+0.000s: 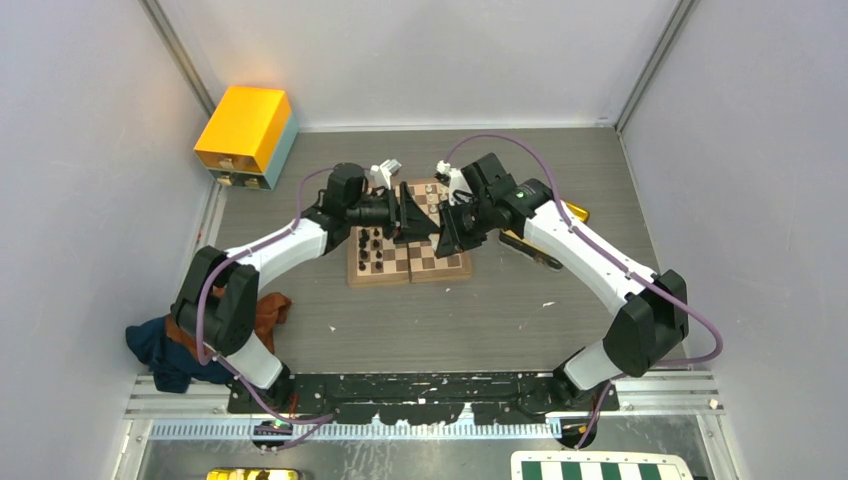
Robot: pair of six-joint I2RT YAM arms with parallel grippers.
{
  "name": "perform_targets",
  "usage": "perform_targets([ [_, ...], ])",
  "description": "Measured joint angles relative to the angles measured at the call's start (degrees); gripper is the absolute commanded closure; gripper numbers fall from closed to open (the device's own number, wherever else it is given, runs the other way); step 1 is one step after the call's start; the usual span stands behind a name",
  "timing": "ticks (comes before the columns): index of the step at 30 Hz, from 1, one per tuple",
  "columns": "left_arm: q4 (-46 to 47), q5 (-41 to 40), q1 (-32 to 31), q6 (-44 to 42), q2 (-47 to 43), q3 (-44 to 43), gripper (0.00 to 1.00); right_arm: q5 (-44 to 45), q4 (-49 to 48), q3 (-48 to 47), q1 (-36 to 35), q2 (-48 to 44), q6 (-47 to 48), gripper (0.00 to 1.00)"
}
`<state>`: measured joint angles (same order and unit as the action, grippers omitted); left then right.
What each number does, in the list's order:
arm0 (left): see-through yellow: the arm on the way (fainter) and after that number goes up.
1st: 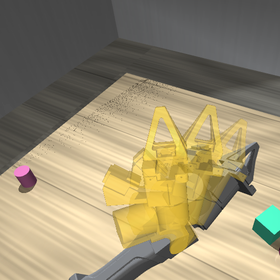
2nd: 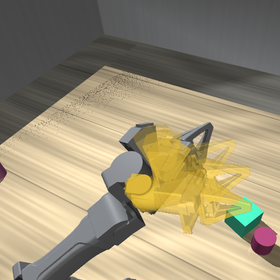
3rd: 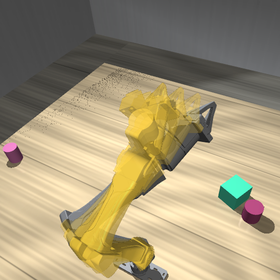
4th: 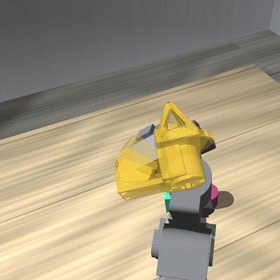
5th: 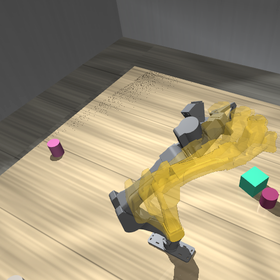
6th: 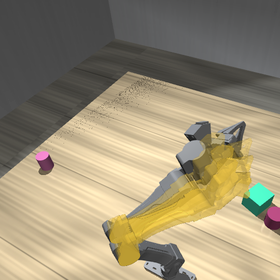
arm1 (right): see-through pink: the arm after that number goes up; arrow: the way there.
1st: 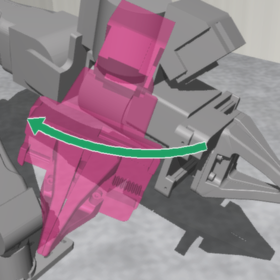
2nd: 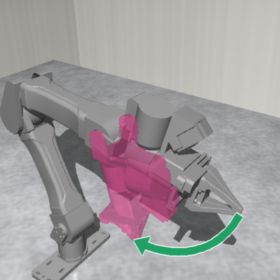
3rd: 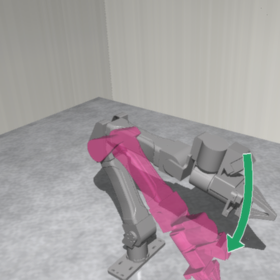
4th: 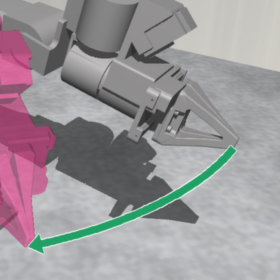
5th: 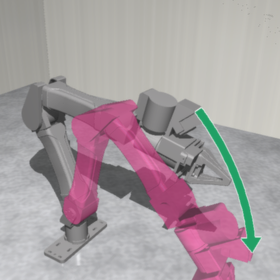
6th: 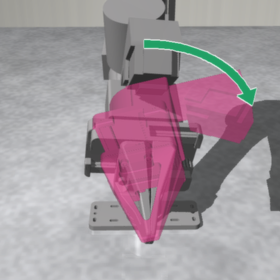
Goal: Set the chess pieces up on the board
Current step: Place the chess piece on the chessboard.
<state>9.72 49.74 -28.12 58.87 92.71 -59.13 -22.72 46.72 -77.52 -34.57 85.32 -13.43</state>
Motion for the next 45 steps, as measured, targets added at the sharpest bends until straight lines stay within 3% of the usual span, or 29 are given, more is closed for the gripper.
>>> perform_targets([
  [9, 0.02, 0.13, -0.02, 0.70, 0.81, 0.00, 0.59, -0.39, -0.28, -0.63, 0.00, 0.24, 0.13, 0.99],
  [24, 1.73, 0.37, -0.07, 1.09, 1.16, 0.00, 0.87, -0.59, -1.31, -0.79, 0.00, 0.57, 0.68, 0.99],
  [30, 2.67, 0.31, -0.07, 1.25, 1.18, 0.00, 0.93, -0.59, -1.57, -0.76, 0.00, 0.57, 0.70, 0.99],
  [45, 2.89, -1.22, -0.07, 0.87, 1.18, 0.00, 0.97, -0.57, -1.68, -0.48, 0.00, 0.57, 1.05, 0.99],
])
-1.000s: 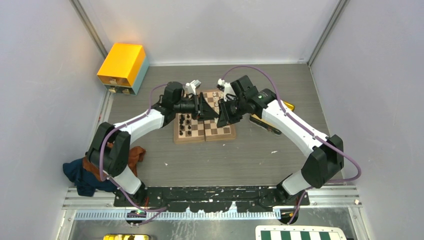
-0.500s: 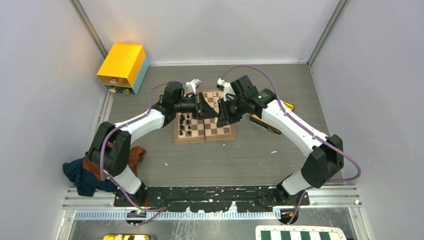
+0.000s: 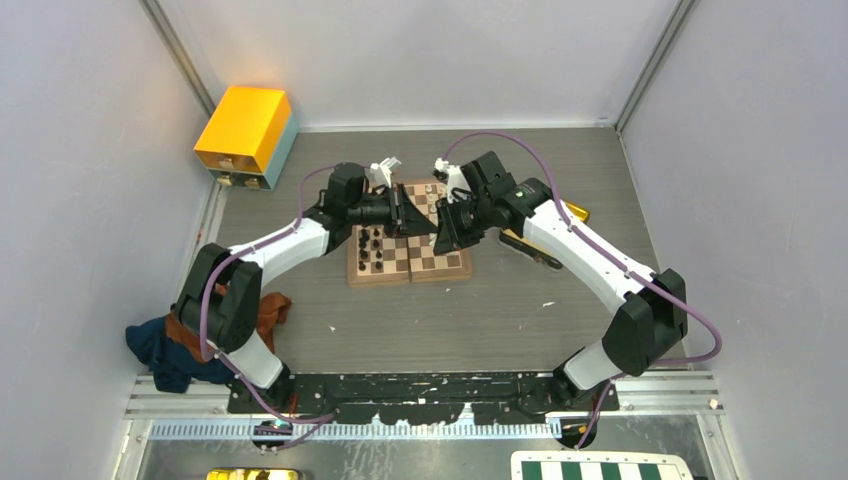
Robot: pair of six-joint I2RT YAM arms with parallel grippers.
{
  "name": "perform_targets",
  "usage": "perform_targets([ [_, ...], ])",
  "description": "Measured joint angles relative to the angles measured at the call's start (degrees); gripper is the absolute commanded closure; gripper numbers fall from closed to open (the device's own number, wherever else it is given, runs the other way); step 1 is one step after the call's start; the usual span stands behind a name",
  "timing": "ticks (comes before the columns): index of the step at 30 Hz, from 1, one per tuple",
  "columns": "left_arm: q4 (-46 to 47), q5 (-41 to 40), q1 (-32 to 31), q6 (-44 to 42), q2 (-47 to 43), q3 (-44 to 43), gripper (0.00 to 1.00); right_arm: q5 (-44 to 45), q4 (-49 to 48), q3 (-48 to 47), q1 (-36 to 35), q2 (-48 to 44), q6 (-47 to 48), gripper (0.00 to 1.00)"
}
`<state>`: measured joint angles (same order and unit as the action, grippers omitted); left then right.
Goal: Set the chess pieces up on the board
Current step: Place the chess piece on the chessboard.
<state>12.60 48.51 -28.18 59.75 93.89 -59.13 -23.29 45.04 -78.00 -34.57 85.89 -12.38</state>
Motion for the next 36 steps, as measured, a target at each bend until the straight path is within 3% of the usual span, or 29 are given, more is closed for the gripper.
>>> perform_targets([
  [10, -1.07, -2.05, 0.00, -1.51, 0.00, 0.00, 0.97, 0.11, 0.17, 0.72, 0.00, -0.04, 0.46, 0.99],
  [15, -7.61, -5.70, 0.00, -6.73, -0.28, -1.51, 0.97, 1.75, 1.09, 1.09, 0.02, -0.50, 0.70, 0.99],
  [24, -20.81, -21.99, -0.35, -21.86, -6.32, -3.65, 0.96, 6.34, 2.89, 1.09, 0.57, -2.78, 0.92, 0.99],
  [36, -15.54, -43.82, -5.81, -31.78, -4.79, 2.84, 0.96, 9.31, 3.19, 1.09, 0.94, -2.78, 1.09, 0.99],
])
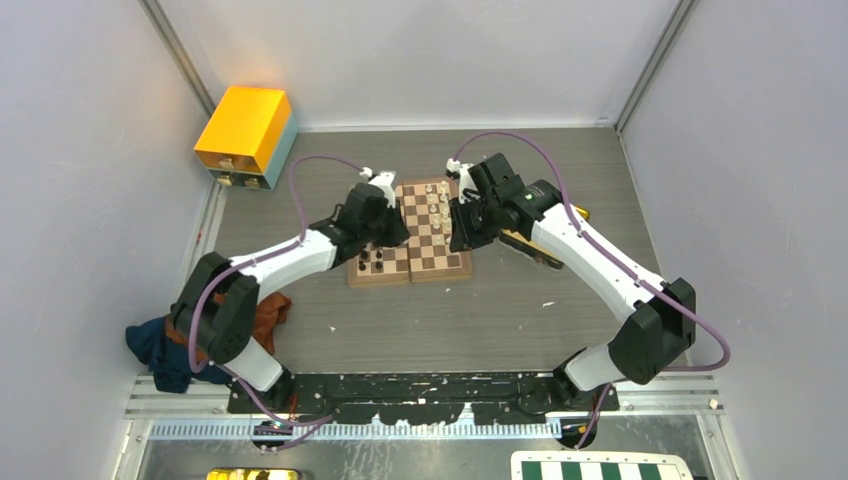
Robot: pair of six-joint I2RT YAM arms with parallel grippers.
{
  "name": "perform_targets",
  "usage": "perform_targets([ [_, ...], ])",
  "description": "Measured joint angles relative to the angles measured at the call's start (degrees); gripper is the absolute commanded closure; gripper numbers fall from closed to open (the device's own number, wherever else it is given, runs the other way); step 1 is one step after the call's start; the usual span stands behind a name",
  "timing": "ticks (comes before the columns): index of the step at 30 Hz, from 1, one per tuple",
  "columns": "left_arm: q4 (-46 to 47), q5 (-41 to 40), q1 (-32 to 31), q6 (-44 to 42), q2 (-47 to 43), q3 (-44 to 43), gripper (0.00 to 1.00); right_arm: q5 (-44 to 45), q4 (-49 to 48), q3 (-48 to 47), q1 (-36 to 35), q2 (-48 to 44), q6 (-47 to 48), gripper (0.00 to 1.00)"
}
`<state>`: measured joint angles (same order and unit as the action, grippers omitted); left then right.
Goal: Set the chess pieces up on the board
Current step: Place the chess piece on the chessboard.
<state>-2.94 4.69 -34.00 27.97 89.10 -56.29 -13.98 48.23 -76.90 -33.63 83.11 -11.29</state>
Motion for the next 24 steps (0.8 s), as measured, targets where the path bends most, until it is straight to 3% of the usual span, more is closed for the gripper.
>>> perform_targets([
  [9, 6.97, -10.03, -5.01, -5.73, 8.28, 0.07, 0.96, 0.44, 0.02, 0.00, 0.09, -0.07, 0.00, 0.99],
  [24, 13.20, -16.83, -7.58, -9.18, 11.93, -0.68, 0.90, 0.35, 0.04, 0.00, 1.29, -0.35, 0.68, 0.99],
])
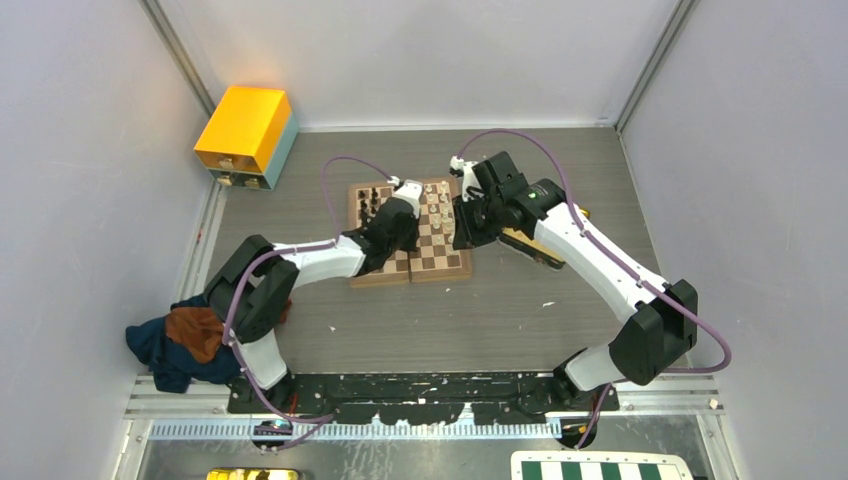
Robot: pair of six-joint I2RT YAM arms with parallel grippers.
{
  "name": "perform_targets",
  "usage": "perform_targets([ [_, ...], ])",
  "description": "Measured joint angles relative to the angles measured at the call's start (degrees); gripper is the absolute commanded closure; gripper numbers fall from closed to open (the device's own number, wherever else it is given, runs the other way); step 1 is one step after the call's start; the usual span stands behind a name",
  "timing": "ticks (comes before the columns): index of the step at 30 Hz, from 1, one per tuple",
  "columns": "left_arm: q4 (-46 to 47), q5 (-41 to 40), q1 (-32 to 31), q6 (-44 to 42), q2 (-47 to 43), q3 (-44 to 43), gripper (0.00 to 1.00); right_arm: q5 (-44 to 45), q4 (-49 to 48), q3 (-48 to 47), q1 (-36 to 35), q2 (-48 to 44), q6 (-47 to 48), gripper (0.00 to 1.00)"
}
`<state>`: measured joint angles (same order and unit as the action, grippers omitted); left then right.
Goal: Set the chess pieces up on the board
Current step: Place the chess piece on the chessboard.
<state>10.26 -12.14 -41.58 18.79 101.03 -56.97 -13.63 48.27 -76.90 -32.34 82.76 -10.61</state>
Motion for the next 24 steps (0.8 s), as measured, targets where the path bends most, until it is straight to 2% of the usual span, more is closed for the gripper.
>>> perform_targets([
  [11, 0.66, -1.09, -0.70, 0.02, 2.43, -0.28, 0.83, -0.57, 0.00, 0.07, 0.87, 0.00, 0.33, 0.99],
  [21, 0.83, -2.14, -1.01, 0.24, 2.47, -0.28, 0.65, -0.90, 0.02, 0.39, 0.98, 0.00, 0.42, 0.99],
  [24, 0.85, -2.47, -1.25, 0.24, 2.47, -0.28, 0.64, -1.03, 0.02, 0.44, 0.98, 0.00, 0.44, 0.99],
])
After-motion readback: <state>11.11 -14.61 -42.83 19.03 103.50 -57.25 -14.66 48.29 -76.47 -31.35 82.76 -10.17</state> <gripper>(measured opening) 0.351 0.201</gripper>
